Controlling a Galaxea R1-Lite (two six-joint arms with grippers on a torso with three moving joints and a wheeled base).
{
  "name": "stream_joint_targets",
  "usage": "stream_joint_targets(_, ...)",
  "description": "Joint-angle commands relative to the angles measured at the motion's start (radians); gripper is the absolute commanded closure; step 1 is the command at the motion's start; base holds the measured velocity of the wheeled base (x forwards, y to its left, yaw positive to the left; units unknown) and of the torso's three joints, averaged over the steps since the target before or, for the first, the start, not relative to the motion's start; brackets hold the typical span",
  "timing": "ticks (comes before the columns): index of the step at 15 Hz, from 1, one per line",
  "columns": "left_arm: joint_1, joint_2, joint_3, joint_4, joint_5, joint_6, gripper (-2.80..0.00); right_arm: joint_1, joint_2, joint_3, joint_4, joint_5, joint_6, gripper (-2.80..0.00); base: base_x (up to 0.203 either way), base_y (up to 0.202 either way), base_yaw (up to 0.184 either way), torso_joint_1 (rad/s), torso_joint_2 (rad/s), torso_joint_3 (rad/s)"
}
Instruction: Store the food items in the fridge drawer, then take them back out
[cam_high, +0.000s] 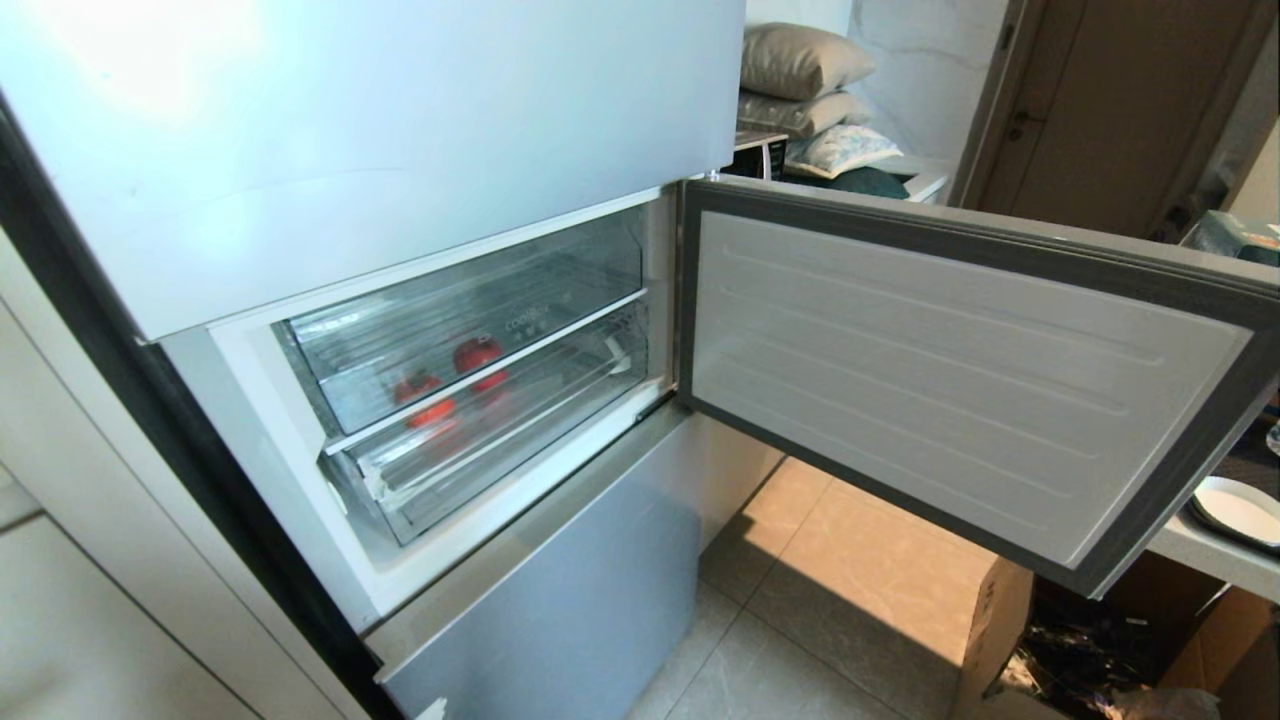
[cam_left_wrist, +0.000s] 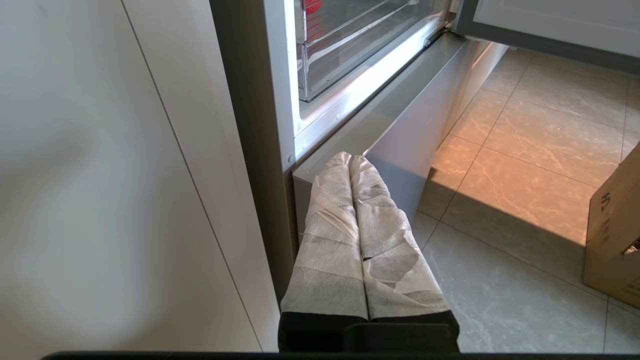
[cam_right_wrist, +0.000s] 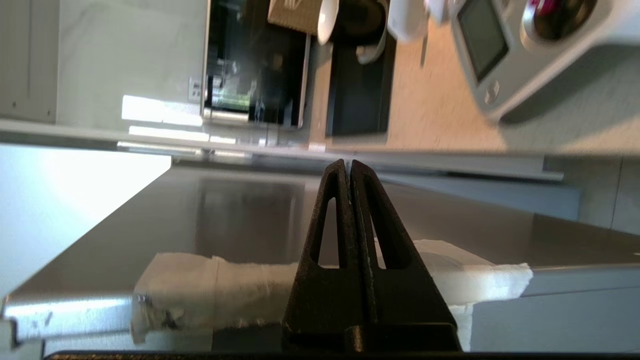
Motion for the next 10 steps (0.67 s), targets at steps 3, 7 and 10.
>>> stream_joint_targets(3, 0.000, 0.000, 0.000, 0.000, 0.000, -0.001, 0.00, -0.001, -0.250, 0.153, 0.011, 0.050, 0.004, 0.00, 0.000, 0.000, 0.000, 0.000, 0.00, 0.000)
stream_joint_targets(7, 0.000, 0.000, 0.000, -0.001, 0.000, -0.001, 0.00, -0.002, -0.560, 0.216, 0.014, 0.073, 0.038, 0.00, 0.000, 0.000, 0.000, 0.000, 0.00, 0.000)
stream_joint_targets(10, 0.000, 0.000, 0.000, 0.000, 0.000, -0.001, 0.00, -0.001, -0.772, 0.153, 0.008, -0.120, 0.086, 0.00, 0.000, 0.000, 0.000, 0.000, 0.00, 0.000)
